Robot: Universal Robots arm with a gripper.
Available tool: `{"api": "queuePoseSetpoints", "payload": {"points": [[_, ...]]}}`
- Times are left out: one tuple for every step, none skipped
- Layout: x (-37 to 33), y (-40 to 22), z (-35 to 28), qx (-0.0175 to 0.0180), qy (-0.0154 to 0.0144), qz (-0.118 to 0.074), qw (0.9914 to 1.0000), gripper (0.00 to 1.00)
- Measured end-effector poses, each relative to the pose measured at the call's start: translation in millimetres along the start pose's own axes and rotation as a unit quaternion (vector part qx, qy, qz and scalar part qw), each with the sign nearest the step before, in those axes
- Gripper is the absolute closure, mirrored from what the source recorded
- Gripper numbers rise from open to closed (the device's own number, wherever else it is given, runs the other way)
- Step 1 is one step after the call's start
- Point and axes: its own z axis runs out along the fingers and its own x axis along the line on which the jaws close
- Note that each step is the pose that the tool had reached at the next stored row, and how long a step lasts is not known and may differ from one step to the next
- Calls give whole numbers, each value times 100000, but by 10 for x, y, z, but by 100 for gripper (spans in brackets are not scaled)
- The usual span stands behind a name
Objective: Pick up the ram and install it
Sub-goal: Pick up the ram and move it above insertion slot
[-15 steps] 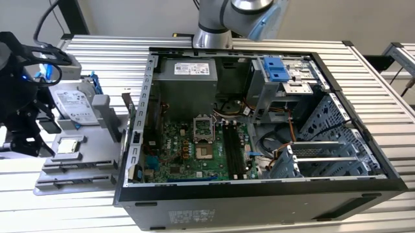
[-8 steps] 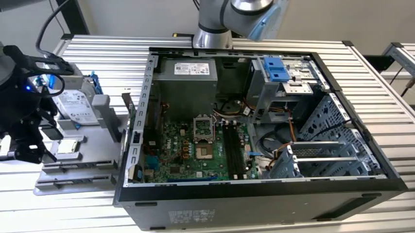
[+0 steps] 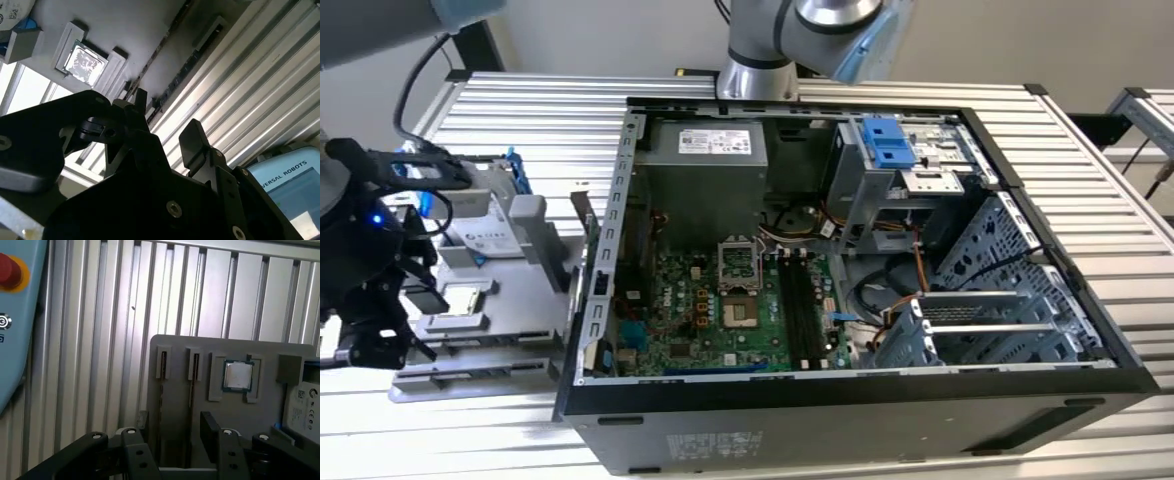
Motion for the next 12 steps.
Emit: {"api": "queuePoseSetpoints", "payload": {"points": [[8, 0, 20, 15, -12, -6, 100000, 0], [9, -1, 37, 9, -6, 5, 100000, 0], [11, -3, 53, 2, 0, 5, 100000, 0], [14, -5, 72, 2, -1, -3, 100000, 0], [18, -7, 91, 7, -5, -5, 100000, 0], [25, -7, 108, 3, -2, -7, 100000, 0], [32, -7, 126, 1, -1, -4, 100000, 0], [41, -7, 144, -5, 5, -1, 100000, 0], [52, -8, 163, 0, 1, -5, 100000, 0], [63, -7, 180, 1, -1, -1, 100000, 0], [75, -7, 198, 4, -3, -3, 100000, 0], [86, -7, 216, 0, 0, -1, 100000, 0]]}}
